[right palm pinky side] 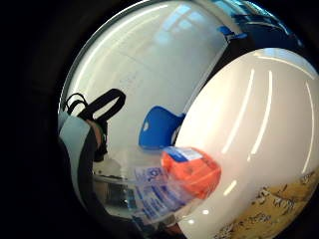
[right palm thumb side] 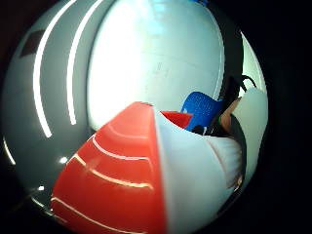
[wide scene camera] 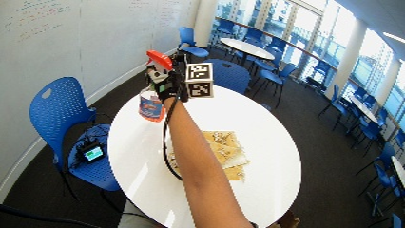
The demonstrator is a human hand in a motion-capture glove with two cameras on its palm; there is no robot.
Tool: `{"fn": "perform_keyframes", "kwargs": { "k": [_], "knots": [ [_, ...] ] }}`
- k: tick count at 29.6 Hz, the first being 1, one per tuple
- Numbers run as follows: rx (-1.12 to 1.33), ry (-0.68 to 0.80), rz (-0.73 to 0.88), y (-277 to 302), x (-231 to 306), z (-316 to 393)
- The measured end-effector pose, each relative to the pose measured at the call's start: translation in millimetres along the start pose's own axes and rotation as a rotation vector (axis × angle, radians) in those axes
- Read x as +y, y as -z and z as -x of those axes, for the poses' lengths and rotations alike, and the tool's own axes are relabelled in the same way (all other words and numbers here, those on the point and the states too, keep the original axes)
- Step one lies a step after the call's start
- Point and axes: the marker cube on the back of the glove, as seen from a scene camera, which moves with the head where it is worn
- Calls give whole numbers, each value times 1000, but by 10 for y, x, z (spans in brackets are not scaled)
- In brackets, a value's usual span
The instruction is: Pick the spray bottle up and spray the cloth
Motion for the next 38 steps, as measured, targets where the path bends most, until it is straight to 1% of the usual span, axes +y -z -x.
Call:
{"fn": "perform_keyframes", "kwargs": {
  "k": [8,14,20,25,38],
  "knots": [
    [121,0,25,-175,41,-38],
    [144,8,48,-236,79,-25],
    [157,36,30,-69,46,129],
    [150,27,40,63,-31,223],
    [148,-1,110,85,-82,274]
  ]
}}
